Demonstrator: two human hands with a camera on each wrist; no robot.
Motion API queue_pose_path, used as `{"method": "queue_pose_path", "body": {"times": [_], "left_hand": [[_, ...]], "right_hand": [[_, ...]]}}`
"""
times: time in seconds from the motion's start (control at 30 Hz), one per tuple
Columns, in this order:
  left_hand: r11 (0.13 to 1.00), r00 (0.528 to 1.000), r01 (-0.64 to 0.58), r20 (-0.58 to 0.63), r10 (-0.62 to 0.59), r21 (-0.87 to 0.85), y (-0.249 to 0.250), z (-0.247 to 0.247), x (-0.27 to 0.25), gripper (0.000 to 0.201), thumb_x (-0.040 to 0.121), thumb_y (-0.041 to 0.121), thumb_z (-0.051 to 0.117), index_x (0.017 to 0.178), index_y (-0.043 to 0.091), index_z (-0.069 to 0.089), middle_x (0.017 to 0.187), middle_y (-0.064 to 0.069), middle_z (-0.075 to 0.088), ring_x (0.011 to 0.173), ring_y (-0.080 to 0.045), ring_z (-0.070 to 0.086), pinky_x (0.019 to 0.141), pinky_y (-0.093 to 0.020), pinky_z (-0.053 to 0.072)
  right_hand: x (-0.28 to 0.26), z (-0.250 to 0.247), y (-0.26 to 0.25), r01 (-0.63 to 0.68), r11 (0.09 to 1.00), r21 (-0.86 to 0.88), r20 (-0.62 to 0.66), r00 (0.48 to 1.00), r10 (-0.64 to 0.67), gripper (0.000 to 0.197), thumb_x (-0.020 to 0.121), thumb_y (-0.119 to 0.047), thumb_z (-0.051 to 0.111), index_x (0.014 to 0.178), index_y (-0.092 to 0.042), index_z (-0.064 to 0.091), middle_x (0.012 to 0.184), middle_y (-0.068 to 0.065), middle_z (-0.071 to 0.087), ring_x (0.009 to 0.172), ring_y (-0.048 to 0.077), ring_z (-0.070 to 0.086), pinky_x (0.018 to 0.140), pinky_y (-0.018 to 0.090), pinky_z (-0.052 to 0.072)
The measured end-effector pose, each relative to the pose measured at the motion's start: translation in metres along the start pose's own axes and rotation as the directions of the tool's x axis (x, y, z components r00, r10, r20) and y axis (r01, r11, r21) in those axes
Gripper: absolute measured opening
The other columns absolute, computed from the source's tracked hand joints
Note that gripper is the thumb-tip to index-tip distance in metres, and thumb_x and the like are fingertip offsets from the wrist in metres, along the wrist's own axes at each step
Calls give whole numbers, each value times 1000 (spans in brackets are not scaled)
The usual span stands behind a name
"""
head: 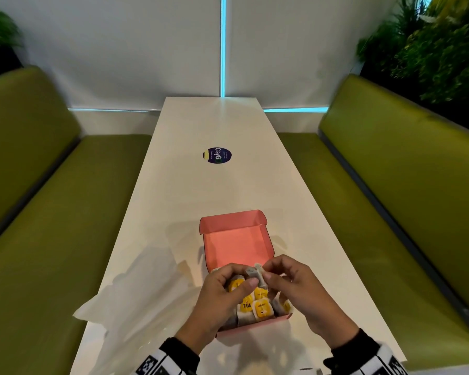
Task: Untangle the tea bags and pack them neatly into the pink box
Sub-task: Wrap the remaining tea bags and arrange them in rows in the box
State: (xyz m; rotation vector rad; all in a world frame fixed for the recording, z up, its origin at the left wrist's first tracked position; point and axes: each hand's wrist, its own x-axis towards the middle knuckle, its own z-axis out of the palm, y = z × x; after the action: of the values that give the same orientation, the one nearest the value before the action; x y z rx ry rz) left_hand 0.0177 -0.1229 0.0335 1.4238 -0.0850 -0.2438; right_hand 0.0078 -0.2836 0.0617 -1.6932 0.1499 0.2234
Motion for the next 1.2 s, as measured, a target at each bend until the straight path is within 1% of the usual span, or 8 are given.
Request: {"method": "queue_pose_path", "body": {"times": [0.23,0.47,0.73,0.87,0.97,1.03,1.1,1.2], "left_hand": [[989,990,128,-47,-132,-71,-1,0,-2,14,85,6,64,75,10,56,56,10,53,47,0,46,44,-13,36],[975,981,189,-19,-193,-116,4,3,-5,16,87,3,60,101,10,63,74,-5,62,53,0,57,44,-12,39],[957,959,280,-18,-282,-80,9,2,-4,14,91,5,54,91,8,67,61,1,60,42,1,50,38,-11,33],[958,957,288,47,-287,-5,13,7,-4,16,92,5,52,90,7,68,59,4,60,48,-3,51,40,-13,34],[950,951,308,1,-309,49,7,6,1,19,95,14,51,93,15,70,64,-3,62,52,-6,51,43,-16,36],[946,969,241,-97,-225,216,-1,5,5,16,94,17,53,92,17,69,58,2,61,47,-1,50,48,-20,41],[842,992,84,-121,-22,533,-10,4,6,11,91,27,58,90,24,68,71,8,67,65,-2,60,67,-28,48],[436,991,-89,35,130,896,-22,8,6,22,89,42,54,105,32,63,108,14,61,101,-10,57,76,-24,41]], "right_hand": [[2,-7,-6,-37,981,188,-17,999,41,12,85,3,58,80,-6,52,63,3,55,54,13,54,47,19,38],[1,-4,-6,13,1000,-14,-64,998,-13,21,84,6,55,89,-13,63,60,1,55,49,13,52,47,20,39],[0,-24,-11,279,892,-355,317,934,-166,56,72,-2,53,109,-43,62,104,-4,51,83,5,56,71,14,45],[9,-18,-1,457,716,-528,300,889,-346,38,71,-2,69,93,-33,73,104,-5,45,93,1,48,72,7,37],[13,-21,-1,410,722,-557,175,908,-381,11,73,-9,76,74,-20,73,93,-8,52,84,2,52,63,9,36],[15,-28,3,296,730,-616,46,939,-342,27,76,-12,73,59,-27,58,68,-7,51,67,6,51,57,13,34],[13,-32,12,106,741,-663,-82,973,-213,32,78,-15,68,58,-28,47,53,-6,45,59,12,52,57,21,37],[6,-29,27,-49,749,-661,-135,989,-55,19,77,-15,66,73,-30,56,56,-7,54,65,23,60,65,31,47]]}}
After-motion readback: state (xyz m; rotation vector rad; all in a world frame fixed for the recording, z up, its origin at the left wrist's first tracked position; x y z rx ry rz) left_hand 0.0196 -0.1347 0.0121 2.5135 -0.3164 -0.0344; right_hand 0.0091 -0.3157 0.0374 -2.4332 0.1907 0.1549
